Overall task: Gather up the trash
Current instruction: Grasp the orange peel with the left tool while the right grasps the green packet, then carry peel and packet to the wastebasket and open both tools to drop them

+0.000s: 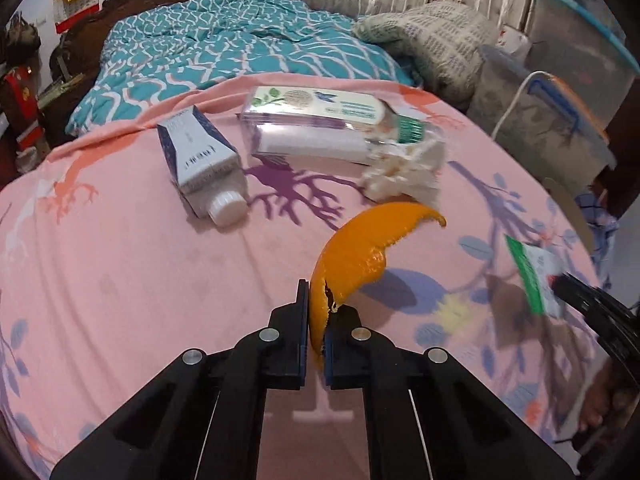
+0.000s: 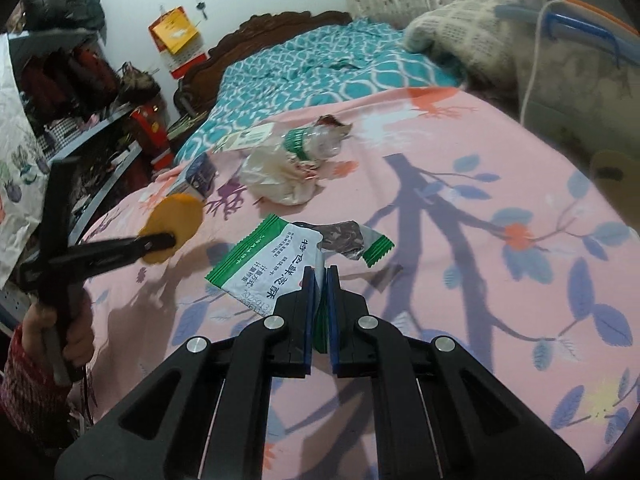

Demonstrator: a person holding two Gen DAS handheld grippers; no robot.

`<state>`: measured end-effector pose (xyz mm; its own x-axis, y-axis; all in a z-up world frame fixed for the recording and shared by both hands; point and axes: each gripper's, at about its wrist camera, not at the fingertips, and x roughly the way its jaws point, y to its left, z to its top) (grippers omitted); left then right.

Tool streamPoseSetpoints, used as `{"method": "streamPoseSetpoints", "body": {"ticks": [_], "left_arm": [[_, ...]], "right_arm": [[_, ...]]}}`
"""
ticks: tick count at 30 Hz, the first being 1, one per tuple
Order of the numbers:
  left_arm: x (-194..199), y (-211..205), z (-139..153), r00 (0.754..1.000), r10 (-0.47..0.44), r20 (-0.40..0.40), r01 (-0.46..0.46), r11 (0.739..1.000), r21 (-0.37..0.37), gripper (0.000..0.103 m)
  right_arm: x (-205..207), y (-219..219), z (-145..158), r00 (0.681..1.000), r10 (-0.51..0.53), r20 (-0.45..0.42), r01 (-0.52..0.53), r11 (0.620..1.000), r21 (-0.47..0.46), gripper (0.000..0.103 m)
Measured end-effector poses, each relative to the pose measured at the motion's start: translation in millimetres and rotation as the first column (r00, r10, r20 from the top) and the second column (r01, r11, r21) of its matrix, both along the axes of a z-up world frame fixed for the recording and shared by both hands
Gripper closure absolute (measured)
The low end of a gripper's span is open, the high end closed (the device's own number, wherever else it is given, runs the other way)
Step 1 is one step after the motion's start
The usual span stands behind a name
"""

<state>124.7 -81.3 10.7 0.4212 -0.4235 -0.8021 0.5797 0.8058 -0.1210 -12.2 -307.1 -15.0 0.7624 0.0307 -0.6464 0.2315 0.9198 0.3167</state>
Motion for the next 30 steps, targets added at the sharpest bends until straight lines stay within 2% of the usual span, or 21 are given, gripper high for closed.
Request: {"method": "streamPoseSetpoints", "body": {"ticks": [8, 18, 24, 30], "left_arm": [[-34.1, -13.6, -2.1, 0.993, -0.066, -0.096, 0.061, 0.997, -0.047, 0.098], [-62.3, -76.5, 0.1, 0.976, -0.195, -0.093, 0.194, 0.981, -0.019, 0.098], [-71.5, -134.5, 5.3, 0.954, -0.286, -0.09, 0.286, 0.958, -0.003, 0.098], [-81.4, -217.7, 9.7, 0.908, -0.405, -0.103, 0.407, 0.913, -0.002, 0.098]], "right_arm": [[-17.5, -16.4, -5.3, 0.999, -0.049, 0.007, 0.049, 0.999, 0.016, 0.095], [-45.0, -49.8, -8.9, 0.99, -0.137, 0.025, 0.137, 0.99, 0.032, 0.095], [-70.6, -86.4, -16.8, 0.973, -0.23, 0.033, 0.228, 0.972, 0.058, 0.095], [-103.1, -132.8, -21.0, 0.939, -0.339, 0.054, 0.334, 0.939, 0.078, 0.095]]}}
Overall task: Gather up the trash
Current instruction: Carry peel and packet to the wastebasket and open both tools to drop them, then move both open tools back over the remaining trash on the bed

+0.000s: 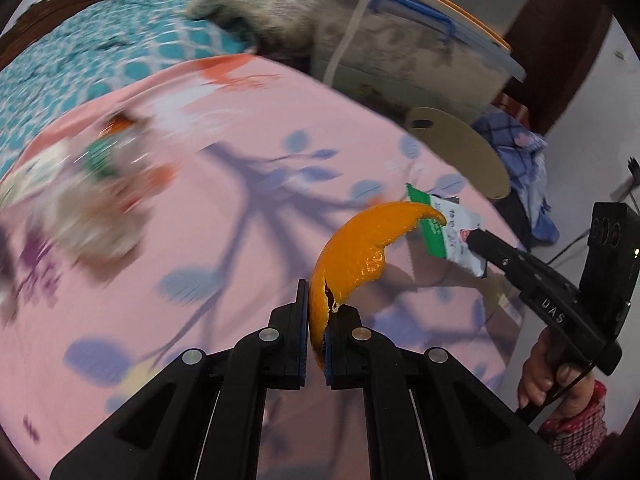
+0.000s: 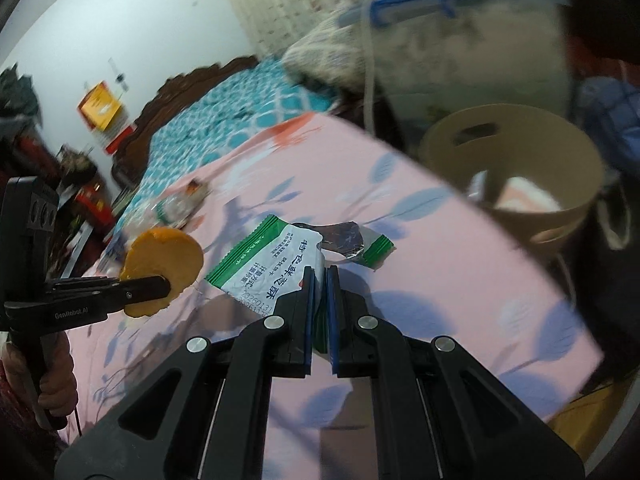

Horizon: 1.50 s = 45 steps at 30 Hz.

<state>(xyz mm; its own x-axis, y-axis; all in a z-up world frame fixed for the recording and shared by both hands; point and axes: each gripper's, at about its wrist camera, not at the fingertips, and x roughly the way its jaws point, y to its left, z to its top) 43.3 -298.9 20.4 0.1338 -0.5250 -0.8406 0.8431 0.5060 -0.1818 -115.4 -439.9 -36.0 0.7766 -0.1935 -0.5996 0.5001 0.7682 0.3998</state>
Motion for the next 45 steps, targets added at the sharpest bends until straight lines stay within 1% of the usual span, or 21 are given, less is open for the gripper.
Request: {"method": "streamPoseSetpoints", "body": {"ticks": [5, 9, 11, 13, 18, 19, 20, 22, 23, 24, 25, 26, 29, 32, 34, 37, 39, 40, 45], "left_arm": [[-9.7, -80.2, 3.4, 0.995, -0.095, -0.016, 0.095, 0.995, -0.01, 0.098], [-16.6, -149.0, 2.1, 0.985, -0.155, -0.072, 0.153, 0.988, -0.032, 0.098], [-21.2, -183.2, -0.8, 0.981, -0.178, -0.078, 0.177, 0.984, -0.028, 0.098], [-23.6, -214.6, -3.8, 0.978, -0.193, -0.079, 0.192, 0.981, -0.025, 0.098], [-23.6, -264.8, -20.5, 0.977, -0.191, -0.092, 0.192, 0.981, 0.004, 0.097], [-22.9, -273.0, -23.8, 0.977, -0.189, -0.098, 0.19, 0.982, 0.008, 0.095], [-21.8, -277.1, -26.7, 0.977, -0.186, -0.104, 0.188, 0.982, 0.009, 0.092], [-18.9, -287.0, -32.1, 0.981, -0.162, -0.111, 0.164, 0.986, 0.014, 0.054], [-17.3, -290.2, -31.0, 0.984, -0.147, -0.103, 0.149, 0.989, 0.008, 0.05], [-16.1, -290.3, -29.1, 0.986, -0.137, -0.093, 0.137, 0.991, -0.009, 0.05], [-15.7, -289.5, -27.8, 0.986, -0.139, -0.093, 0.137, 0.99, -0.019, 0.05], [-14.9, -289.0, -26.7, 0.986, -0.136, -0.093, 0.134, 0.991, -0.025, 0.05], [-12.1, -276.0, -15.4, 0.992, -0.105, -0.068, 0.101, 0.993, -0.062, 0.05], [-13.1, -254.5, 2.7, 0.998, -0.065, 0.003, 0.065, 0.992, -0.107, 0.05], [-11.7, -233.0, 14.1, 0.999, -0.026, 0.048, 0.032, 0.991, -0.131, 0.05], [-5.3, -191.4, 25.7, 0.993, 0.062, 0.098, -0.047, 0.988, -0.15, 0.05], [2.0, -157.1, 31.3, 0.981, 0.133, 0.139, -0.111, 0.982, -0.154, 0.05], [3.8, -145.1, 31.5, 0.976, 0.155, 0.153, -0.131, 0.979, -0.155, 0.05], [22.4, -65.0, 34.6, 0.93, 0.28, 0.24, -0.25, 0.957, -0.148, 0.05]], "right_arm": [[-29.1, -51.8, 4.4, 0.994, -0.109, 0.019, 0.11, 0.994, -0.01, 0.095], [-46.2, -100.4, 4.7, 0.983, -0.184, 0.024, 0.184, 0.983, 0.012, 0.095], [-52.6, -121.4, 2.7, 0.978, -0.21, 0.02, 0.209, 0.978, 0.021, 0.095], [-54.6, -141.6, -0.9, 0.974, -0.224, 0.009, 0.224, 0.974, 0.032, 0.094], [-53.8, -174.7, -12.9, 0.97, -0.242, -0.014, 0.243, 0.967, 0.078, 0.09], [-52.1, -180.1, -15.6, 0.97, -0.24, -0.022, 0.241, 0.966, 0.087, 0.09], [-50.0, -185.2, -17.8, 0.971, -0.239, -0.03, 0.24, 0.966, 0.097, 0.09], [-46.6, -190.8, -21.2, 0.968, -0.246, -0.042, 0.249, 0.963, 0.106, 0.088], [-46.1, -192.7, -21.7, 0.968, -0.249, -0.042, 0.252, 0.962, 0.109, 0.081], [-46.3, -194.6, -22.3, 0.967, -0.252, -0.036, 0.255, 0.961, 0.112, 0.064], [-47.6, -195.7, -21.5, 0.965, -0.261, -0.025, 0.262, 0.958, 0.114, 0.051], [-49.6, -195.1, -19.4, 0.962, -0.273, -0.009, 0.272, 0.956, 0.11, 0.03], [-54.4, -190.2, -7.6, 0.956, -0.294, 0.022, 0.292, 0.954, 0.067, 0.03], [-59.7, -184.4, 4.3, 0.951, -0.302, 0.066, 0.297, 0.952, 0.075, 0.03], [-59.0, -177.9, 12.0, 0.952, -0.293, 0.086, 0.287, 0.955, 0.082, 0.03], [-51.0, -161.5, 25.6, 0.959, -0.256, 0.12, 0.246, 0.965, 0.092, 0.03], [-44.0, -147.1, 34.3, 0.964, -0.226, 0.138, 0.216, 0.973, 0.083, 0.03], [-37.0, -137.3, 39.9, 0.968, -0.203, 0.147, 0.194, 0.978, 0.074, 0.03], [-0.4, -90.0, 59.1, 0.981, -0.085, 0.175, 0.079, 0.996, 0.043, 0.03]]}}
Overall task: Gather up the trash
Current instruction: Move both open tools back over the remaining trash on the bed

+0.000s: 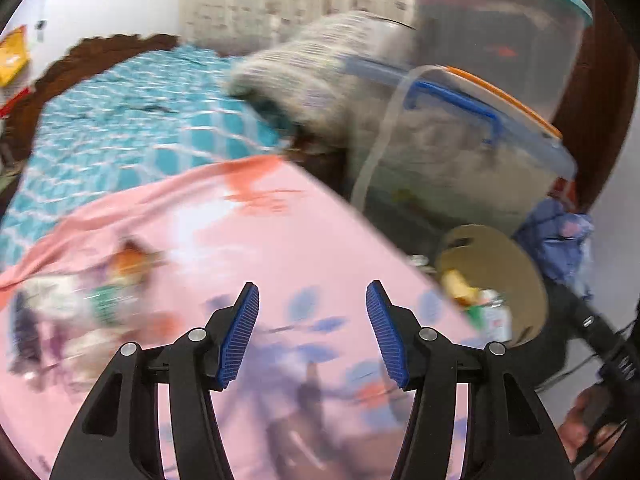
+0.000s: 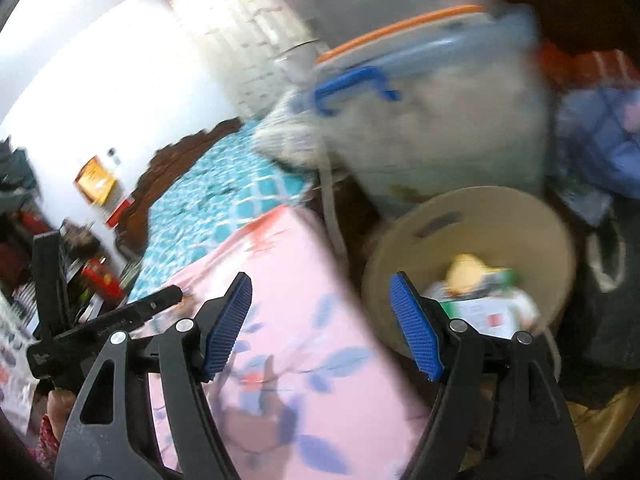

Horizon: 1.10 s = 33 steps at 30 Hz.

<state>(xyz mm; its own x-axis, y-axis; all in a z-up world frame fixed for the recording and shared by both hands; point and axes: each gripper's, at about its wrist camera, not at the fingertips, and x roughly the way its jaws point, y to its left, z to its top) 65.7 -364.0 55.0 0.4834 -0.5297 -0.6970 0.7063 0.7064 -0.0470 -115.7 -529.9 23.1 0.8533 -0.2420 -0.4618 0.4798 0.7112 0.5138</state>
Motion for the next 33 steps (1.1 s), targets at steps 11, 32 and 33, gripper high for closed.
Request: {"method": "streamPoseSetpoints", "body": {"ticks": [11, 32, 33], "left_arm": [[53.1, 174.7, 1.0, 0.966, 0.257, 0.033, -0.257, 0.966, 0.005, 0.05], [113.9, 333.6, -26.5, 0.875, 0.481, -0.051, -0.481, 0.877, -0.005, 0.05], [116.6, 335.8, -28.1, 0.874, 0.483, -0.054, -0.484, 0.875, -0.003, 0.05]], "right_arm": [[97.3, 104.7, 16.4, 0.971, 0.228, -0.07, -0.232, 0.971, -0.051, 0.03], [228.4, 249.7, 11.2, 0.861, 0.469, -0.198, -0.492, 0.867, -0.085, 0.03], [231.7, 251.3, 10.4, 0.858, 0.473, -0.202, -0.496, 0.864, -0.084, 0.03]]}}
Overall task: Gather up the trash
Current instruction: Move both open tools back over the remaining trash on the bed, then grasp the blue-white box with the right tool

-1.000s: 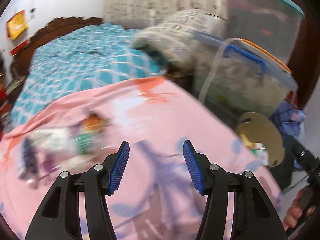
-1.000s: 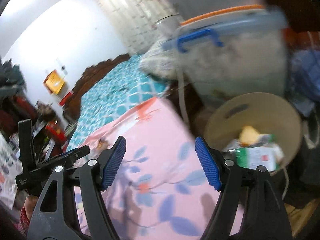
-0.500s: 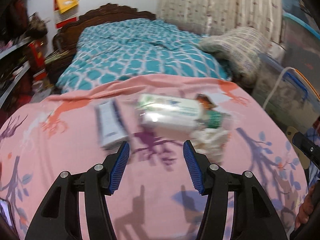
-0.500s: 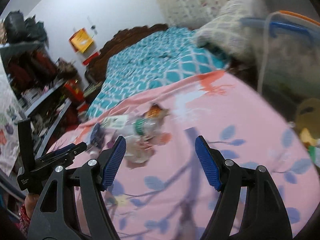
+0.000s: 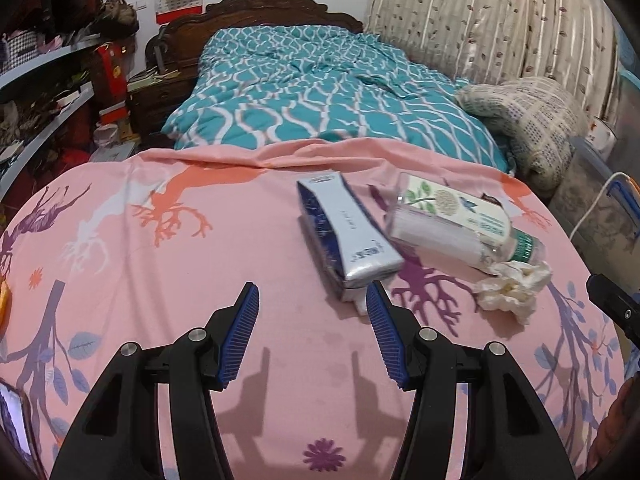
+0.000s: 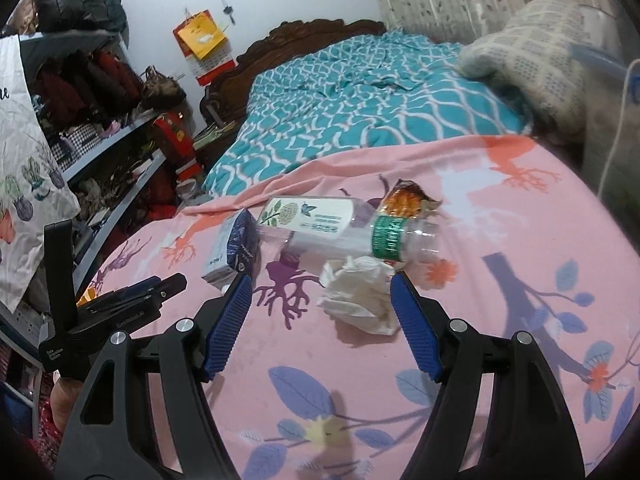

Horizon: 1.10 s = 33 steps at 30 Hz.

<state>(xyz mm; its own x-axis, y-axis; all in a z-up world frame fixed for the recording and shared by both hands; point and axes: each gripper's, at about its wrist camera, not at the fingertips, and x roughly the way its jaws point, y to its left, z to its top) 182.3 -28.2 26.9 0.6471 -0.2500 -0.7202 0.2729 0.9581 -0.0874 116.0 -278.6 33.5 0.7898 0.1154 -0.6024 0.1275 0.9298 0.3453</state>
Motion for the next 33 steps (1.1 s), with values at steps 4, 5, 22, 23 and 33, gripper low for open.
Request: {"method": "streamPoseSetpoints", "body": {"ticks": [4, 5, 22, 23, 33], "left_arm": [[7.1, 3.8, -5.3, 1.0, 0.019, -0.003, -0.019, 1.0, 0.012, 0.05], [8.2, 4.1, -6.4, 1.0, 0.023, 0.0, -0.023, 1.0, 0.017, 0.05], [27.7, 34.6, -20.9, 0.994, 0.096, -0.057, -0.1, 0.992, -0.075, 0.05], [27.8, 35.4, -20.6, 0.994, 0.095, -0.057, -0.1, 0.991, -0.084, 0.05], [35.1, 48.0, -27.5, 0.988, 0.126, -0.09, -0.137, 0.982, -0.127, 0.05]], "right_arm": [[7.3, 2.4, -2.6, 1.0, 0.006, -0.012, -0.005, 1.0, 0.007, 0.03], [9.6, 1.6, -3.9, 1.0, 0.006, -0.017, -0.006, 1.0, 0.01, 0.03], [99.7, -24.6, 0.2, 0.994, 0.077, -0.083, -0.068, 0.993, 0.1, 0.049], [109.4, -21.8, 1.4, 0.991, 0.097, -0.092, -0.087, 0.99, 0.11, 0.049], [192.2, 52.6, -2.0, 0.949, 0.266, -0.169, -0.269, 0.963, 0.007, 0.05]]}}
